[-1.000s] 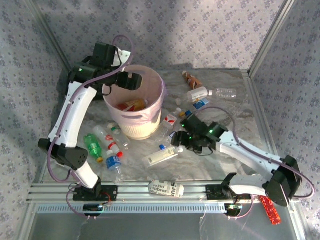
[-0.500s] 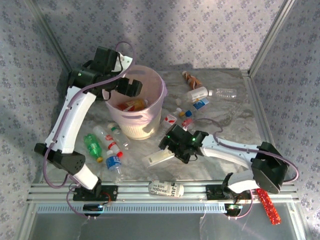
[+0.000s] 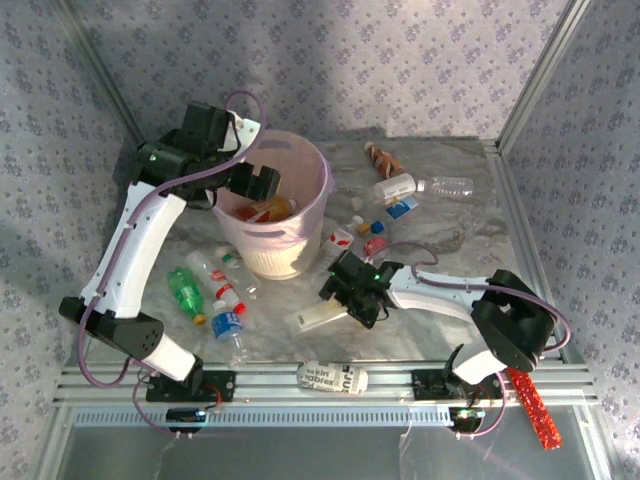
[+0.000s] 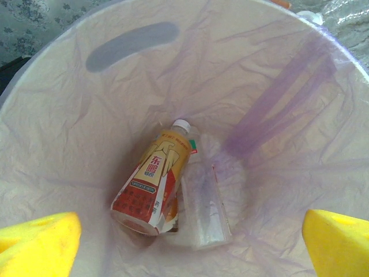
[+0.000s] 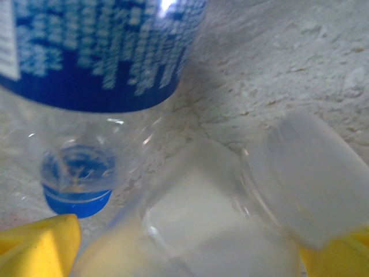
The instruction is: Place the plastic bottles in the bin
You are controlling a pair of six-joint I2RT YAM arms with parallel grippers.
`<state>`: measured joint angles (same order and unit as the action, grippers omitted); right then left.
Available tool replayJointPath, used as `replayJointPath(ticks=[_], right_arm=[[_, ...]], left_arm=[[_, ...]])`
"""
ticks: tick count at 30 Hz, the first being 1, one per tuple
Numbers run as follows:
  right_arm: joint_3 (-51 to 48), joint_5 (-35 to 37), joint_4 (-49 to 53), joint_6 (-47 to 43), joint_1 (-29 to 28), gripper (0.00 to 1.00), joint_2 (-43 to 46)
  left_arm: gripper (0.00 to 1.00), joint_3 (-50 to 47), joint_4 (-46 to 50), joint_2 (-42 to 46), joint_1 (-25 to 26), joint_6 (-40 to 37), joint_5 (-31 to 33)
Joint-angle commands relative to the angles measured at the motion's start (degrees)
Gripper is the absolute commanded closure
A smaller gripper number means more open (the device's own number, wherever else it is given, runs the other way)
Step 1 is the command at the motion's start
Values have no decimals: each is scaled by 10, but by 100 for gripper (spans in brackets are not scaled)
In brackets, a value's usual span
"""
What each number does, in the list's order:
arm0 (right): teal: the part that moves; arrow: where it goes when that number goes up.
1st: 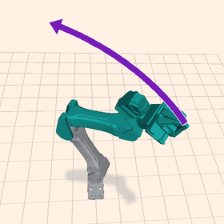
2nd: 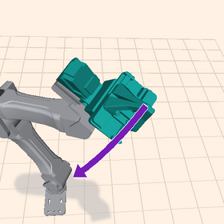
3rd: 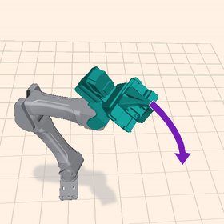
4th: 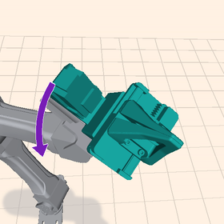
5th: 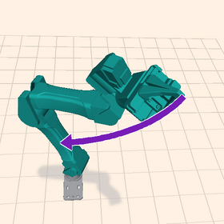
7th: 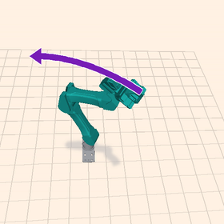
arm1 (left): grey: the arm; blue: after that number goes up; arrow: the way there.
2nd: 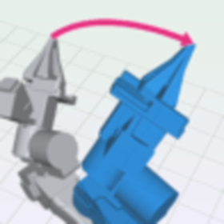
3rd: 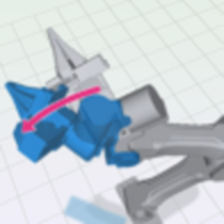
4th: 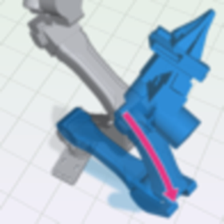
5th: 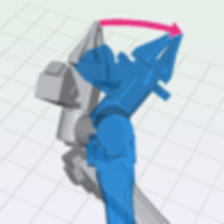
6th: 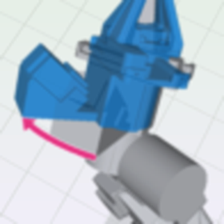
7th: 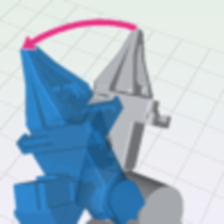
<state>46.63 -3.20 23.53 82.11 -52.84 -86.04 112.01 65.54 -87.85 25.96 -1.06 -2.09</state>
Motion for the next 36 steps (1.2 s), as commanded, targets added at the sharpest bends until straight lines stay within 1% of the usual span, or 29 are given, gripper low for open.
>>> replayJointPath(ticks=[1, 6, 12, 16, 18, 22, 26, 30, 34, 36], right_arm=[[-6, 9, 6, 6, 4, 7, -1], [-1, 14, 20, -2, 4, 14, 7], [4, 25, 33, -17, 5, 26, 31], [20, 40, 51, -33, 7, 30, 68], [37, 54, 80, -46, 9, 32, 88], [47, 65, 105, -63, 29, 35, 135], [59, 66, 132, -85, 59, 37, 180], [95, 67, 137, -138, 117, 39, 221], [156, 50, 157, -193, 182, 40, 238], [192, 34, 163, -222, 211, 40, 241]], left_arm=[[2, -19, -16, 22, 3, -10, -6], [2, -24, -21, 18, 2, -10, -5], [2, -23, -23, 16, 2, -9, 3], [1, -9, -12, 11, 2, -5, 4], [1, -6, -7, 11, 3, -5, 4], [1, -6, -7, 15, 3, -2, -2], [1, 27, 1, 13, 9, -1, -8], [1, 68, 14, 11, 25, -6, -16], [0, 124, 41, 3, 60, -10, -19], [0, 153, 56, -6, 89, -16, -19]])
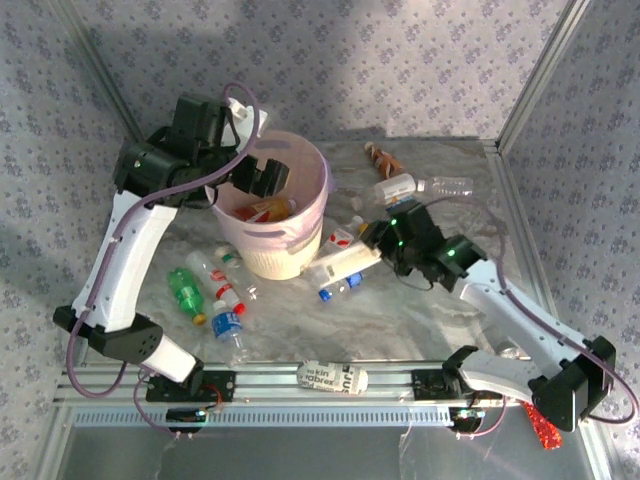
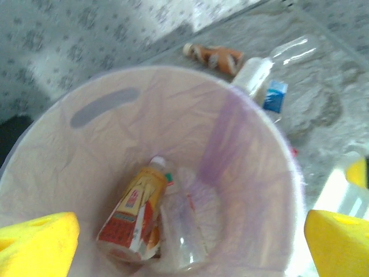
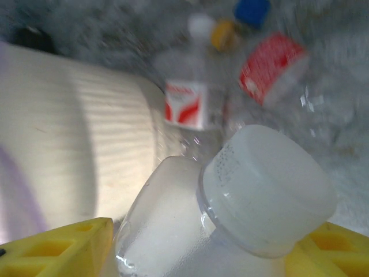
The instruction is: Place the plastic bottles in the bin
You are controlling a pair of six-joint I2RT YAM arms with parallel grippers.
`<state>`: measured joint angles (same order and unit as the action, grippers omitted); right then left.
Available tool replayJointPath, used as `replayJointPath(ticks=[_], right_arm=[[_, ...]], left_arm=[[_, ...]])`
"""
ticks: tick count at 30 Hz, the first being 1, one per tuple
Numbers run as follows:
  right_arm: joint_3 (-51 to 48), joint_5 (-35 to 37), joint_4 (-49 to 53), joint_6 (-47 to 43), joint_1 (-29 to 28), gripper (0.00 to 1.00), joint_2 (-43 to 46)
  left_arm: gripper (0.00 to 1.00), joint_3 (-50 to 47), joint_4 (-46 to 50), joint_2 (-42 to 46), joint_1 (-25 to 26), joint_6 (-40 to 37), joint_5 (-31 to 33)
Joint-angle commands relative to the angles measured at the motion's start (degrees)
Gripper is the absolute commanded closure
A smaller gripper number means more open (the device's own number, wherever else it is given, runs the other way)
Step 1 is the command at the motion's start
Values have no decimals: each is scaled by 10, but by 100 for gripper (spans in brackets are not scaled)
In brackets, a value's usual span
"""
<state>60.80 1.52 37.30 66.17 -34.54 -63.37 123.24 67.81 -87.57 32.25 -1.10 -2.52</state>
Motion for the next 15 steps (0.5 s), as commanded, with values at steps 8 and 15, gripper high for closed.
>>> replayJointPath(ticks=[8, 15], right_arm=[[182, -58, 44, -143, 85, 42, 0], [232, -106, -9, -183, 80, 42, -29]], left_arm=[[0, 162, 83, -87, 129, -44, 7], [0, 303, 143, -191, 158, -47, -59]])
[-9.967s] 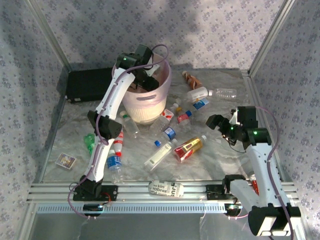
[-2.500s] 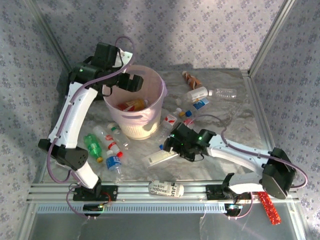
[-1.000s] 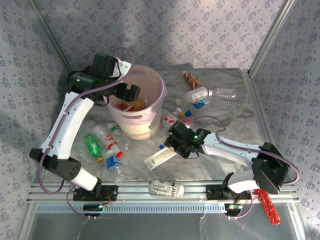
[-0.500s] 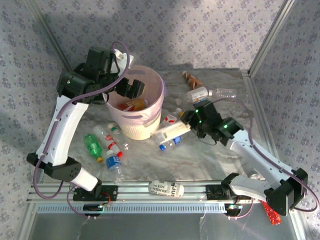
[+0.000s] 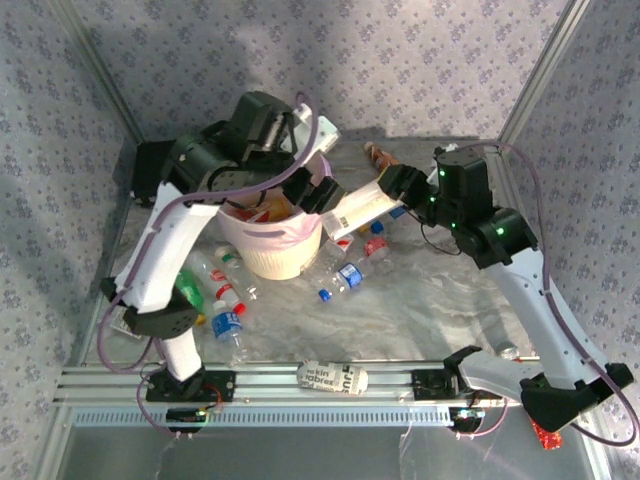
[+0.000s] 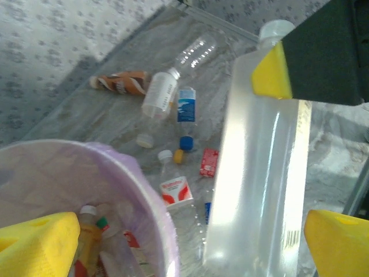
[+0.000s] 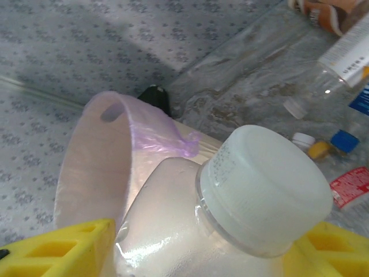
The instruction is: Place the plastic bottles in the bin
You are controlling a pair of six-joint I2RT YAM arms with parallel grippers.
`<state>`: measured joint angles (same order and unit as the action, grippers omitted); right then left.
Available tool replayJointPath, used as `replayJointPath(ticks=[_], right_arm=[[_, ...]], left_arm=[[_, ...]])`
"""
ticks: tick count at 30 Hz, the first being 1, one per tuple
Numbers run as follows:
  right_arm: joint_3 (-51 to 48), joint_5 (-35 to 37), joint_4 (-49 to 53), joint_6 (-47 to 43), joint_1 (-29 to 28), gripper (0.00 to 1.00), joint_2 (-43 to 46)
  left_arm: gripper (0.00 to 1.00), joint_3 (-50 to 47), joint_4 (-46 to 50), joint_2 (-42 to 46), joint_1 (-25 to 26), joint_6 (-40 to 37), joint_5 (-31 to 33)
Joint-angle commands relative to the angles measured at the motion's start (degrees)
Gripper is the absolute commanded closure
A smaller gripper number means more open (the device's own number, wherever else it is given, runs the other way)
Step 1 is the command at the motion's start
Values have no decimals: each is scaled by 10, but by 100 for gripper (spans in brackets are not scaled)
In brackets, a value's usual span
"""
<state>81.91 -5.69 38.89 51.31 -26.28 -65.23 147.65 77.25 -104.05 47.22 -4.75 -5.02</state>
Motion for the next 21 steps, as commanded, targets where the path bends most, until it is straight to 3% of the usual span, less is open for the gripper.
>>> replayJointPath(ticks=[1, 16, 21], right_arm=[[22, -39, -38, -38, -4, 42, -11], [21, -95, -150, -40, -12, 43, -11], [15, -114, -170, -28, -13, 43, -8]], left_arm=[[0, 84, 61, -46, 12, -10, -38], [1, 99, 70, -99, 26, -14, -36], [17, 100, 68, -104, 24, -13, -36]])
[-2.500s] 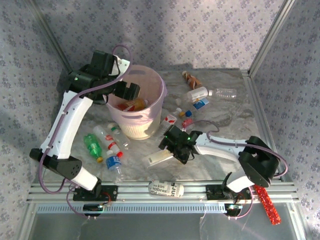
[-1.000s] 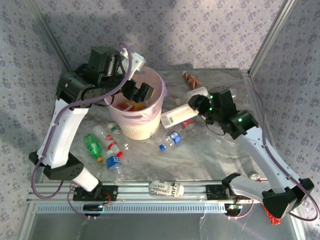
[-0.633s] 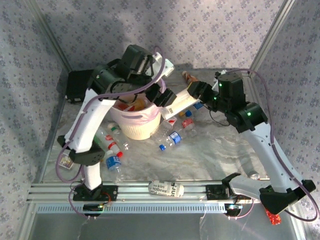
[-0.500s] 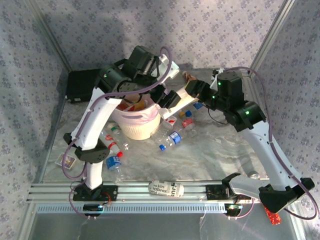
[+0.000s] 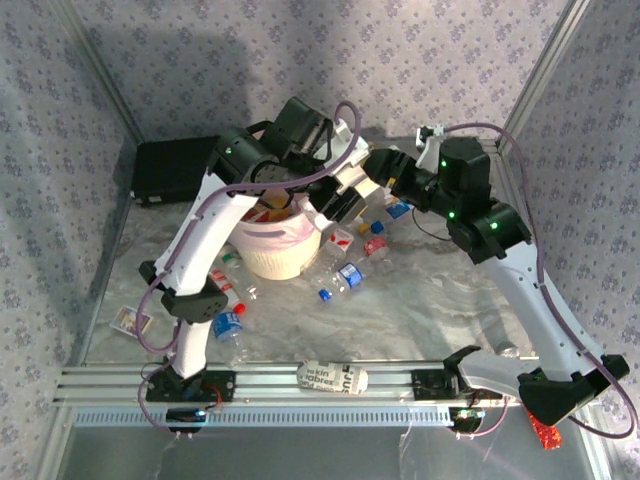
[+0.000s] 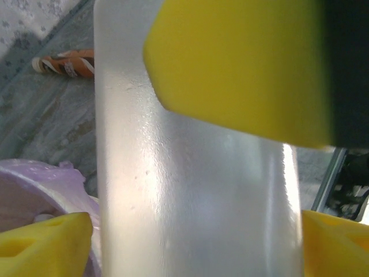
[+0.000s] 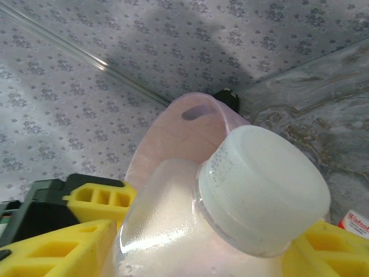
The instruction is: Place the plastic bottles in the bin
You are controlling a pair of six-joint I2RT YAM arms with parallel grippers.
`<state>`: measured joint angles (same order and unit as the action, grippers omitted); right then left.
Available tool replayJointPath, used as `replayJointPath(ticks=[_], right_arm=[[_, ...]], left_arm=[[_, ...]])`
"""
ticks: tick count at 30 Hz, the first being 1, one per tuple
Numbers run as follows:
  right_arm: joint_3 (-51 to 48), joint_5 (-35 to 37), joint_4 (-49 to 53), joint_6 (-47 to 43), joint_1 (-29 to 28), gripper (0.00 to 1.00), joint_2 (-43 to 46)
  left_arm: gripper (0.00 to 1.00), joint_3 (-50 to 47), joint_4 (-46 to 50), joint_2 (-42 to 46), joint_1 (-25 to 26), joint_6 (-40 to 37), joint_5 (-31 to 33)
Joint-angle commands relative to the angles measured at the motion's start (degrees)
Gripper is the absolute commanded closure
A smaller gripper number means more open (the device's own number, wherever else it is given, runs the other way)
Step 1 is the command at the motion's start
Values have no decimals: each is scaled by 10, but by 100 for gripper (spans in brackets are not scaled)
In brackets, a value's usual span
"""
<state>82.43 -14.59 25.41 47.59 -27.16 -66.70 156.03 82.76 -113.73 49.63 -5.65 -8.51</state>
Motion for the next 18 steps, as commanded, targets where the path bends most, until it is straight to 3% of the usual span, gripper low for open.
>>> replayJointPath(ticks=[1, 11, 15, 18], right_arm=[[9, -28, -38, 11, -4, 43, 7], [21, -47, -49, 15, -1, 40, -18], [37, -61, -35, 7, 3, 17, -32], [42, -67, -35, 6, 8, 6, -36]], left_arm=[[20, 17, 13, -7, -1, -4, 0], [56, 17, 9, -5, -16, -4, 3], [63, 13, 10, -1, -26, -3, 2], [69, 11, 10, 3, -34, 0, 2]])
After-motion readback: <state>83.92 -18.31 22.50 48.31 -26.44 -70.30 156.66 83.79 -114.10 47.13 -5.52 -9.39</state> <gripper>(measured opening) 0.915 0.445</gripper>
